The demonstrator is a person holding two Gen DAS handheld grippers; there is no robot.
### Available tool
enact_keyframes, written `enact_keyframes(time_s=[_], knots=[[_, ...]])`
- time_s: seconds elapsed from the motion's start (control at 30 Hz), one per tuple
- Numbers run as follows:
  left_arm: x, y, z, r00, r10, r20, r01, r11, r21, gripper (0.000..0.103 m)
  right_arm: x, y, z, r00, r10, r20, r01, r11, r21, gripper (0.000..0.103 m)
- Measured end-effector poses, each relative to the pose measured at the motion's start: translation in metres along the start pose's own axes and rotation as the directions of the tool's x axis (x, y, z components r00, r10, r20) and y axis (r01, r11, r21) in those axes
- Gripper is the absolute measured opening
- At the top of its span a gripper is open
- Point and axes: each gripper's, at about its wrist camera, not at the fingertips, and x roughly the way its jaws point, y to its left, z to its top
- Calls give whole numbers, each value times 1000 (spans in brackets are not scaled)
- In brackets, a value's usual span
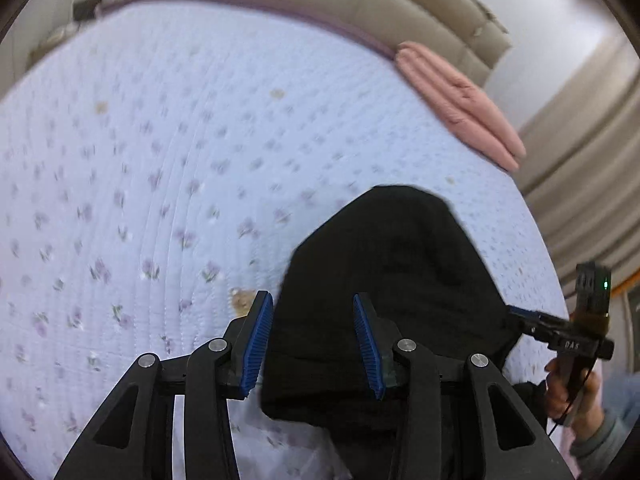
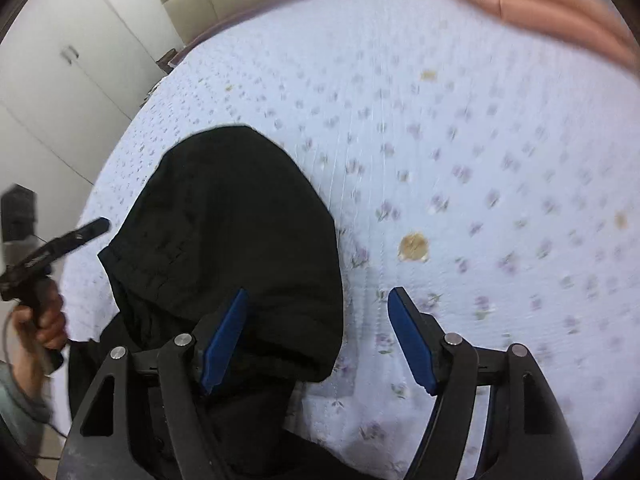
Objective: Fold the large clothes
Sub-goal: 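Lift the hood with both grippers and fold it down onto the hem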
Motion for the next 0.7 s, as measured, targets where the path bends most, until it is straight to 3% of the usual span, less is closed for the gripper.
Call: enact_keyframes(time_s=[0.17,0.3,0.37,0.4,0.43,0.47,0.53,0.7], knots=[[29,18,-9,994,-81,-73,76,995,-68,44,25,8,1,997,63,-38,-62,998,24,75],[43,9,-8,989,-126,-82,122,991,-53,55,44,24,4,992,112,-57,-110,994,24,72],[45,1,-11,990,-120,-78,118,992,-34,56,48,28,6,993,110,-51,-109,994,21,69],[47,-2,-12,992,-101,-74,101,995,-12,51,50,29,5,994,102,-46,-101,995,21,67],[46,-7,-14,994,-87,-67,88,996,16,42,50,32,5,995,95,-39,-95,995,17,55],[37,-10,-14,996,-77,-45,79,996,46,19,48,36,8,996,85,-31,-85,996,12,50],[17,-18,-16,997,-79,-3,79,993,91,15,36,41,4,998,64,-8,-64,998,-11,30],[-54,-50,-42,992,-102,77,84,973,214,14,-24,69,-23,997,31,77,-23,994,-103,18]])
